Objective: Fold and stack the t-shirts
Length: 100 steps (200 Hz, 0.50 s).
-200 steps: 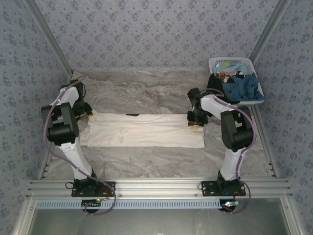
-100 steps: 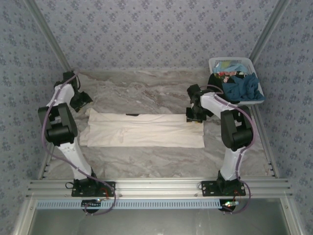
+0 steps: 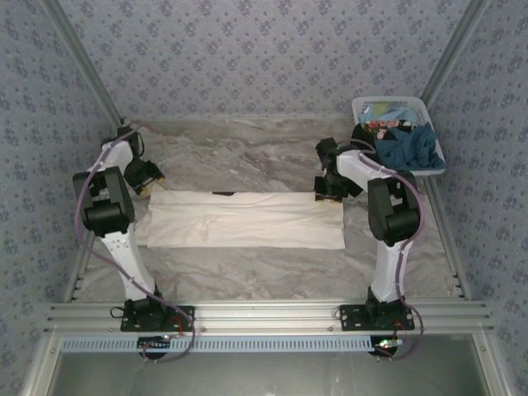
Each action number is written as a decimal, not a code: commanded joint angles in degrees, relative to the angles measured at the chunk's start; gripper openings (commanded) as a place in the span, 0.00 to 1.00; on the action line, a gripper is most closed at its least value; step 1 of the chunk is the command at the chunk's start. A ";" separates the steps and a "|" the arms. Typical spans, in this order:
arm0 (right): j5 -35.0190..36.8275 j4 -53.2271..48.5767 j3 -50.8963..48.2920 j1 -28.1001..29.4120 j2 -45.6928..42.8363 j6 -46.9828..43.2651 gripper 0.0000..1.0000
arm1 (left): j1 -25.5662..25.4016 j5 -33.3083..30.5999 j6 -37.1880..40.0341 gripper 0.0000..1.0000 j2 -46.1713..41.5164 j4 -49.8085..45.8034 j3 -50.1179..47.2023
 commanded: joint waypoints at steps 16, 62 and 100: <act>1.28 -2.54 3.31 -0.62 1.57 -0.41 0.37 | -1.61 -2.90 1.83 0.56 -3.34 -5.19 3.58; 2.03 -3.29 5.85 -0.87 3.07 -0.74 0.37 | -2.50 -5.78 4.67 0.55 1.81 -12.63 10.05; 4.59 -4.18 7.99 -1.21 4.22 -0.28 0.41 | -3.92 -5.65 5.29 0.58 -0.46 -8.30 7.69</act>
